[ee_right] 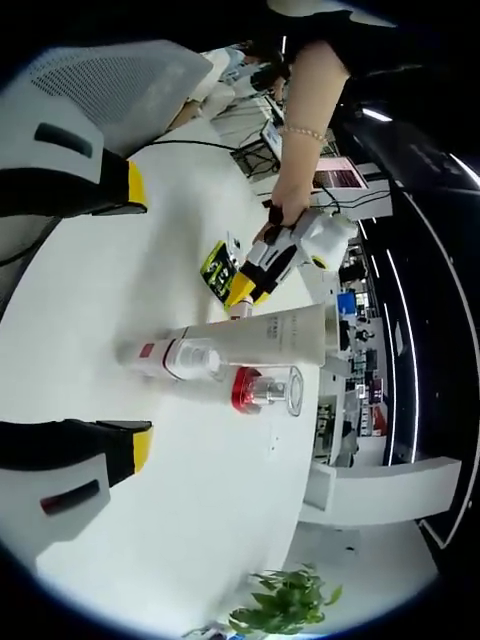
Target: Arrange the skincare products in the storage area until every visible bottle or jar stands upright without overlapping.
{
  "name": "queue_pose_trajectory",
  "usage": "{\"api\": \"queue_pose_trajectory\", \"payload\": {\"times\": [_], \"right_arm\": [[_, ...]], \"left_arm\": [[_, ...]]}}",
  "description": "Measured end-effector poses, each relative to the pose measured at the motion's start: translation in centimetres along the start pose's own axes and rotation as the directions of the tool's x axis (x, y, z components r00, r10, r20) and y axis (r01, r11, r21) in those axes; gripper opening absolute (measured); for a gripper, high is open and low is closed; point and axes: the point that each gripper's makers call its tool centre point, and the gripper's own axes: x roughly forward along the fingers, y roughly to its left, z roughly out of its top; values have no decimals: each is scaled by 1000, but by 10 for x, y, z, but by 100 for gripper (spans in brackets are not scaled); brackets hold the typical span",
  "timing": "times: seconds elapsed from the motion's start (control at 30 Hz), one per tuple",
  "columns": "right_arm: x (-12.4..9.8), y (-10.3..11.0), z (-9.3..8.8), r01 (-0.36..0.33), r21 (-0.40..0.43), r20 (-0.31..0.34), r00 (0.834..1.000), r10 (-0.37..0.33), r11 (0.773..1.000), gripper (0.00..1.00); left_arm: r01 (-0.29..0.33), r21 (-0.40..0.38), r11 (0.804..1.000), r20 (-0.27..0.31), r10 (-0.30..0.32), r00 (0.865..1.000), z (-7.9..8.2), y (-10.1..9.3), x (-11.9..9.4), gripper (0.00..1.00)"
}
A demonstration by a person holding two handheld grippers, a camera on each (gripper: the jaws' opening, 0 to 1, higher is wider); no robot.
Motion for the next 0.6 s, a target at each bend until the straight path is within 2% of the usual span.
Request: {"api": "queue_pose_trajectory", "payload": {"times": [0.23, 0.43, 0.6], "right_arm": [[-2, 6, 10, -27, -8, 24, 999, 27, 1000, 82], [2, 23, 20, -71, -43, 37, 997, 72, 997, 79], [4, 36, 29, -116, -79, 40, 992, 119, 990, 76]], "left_arm": [[7, 4, 1000, -11, -6, 1000, -11, -21, -17, 24], [11, 9, 1000, -16, -11, 1000, -17, -33, -31, 24], [39, 29, 999, -21, -38, 999, -16, -57, -49, 24]]}}
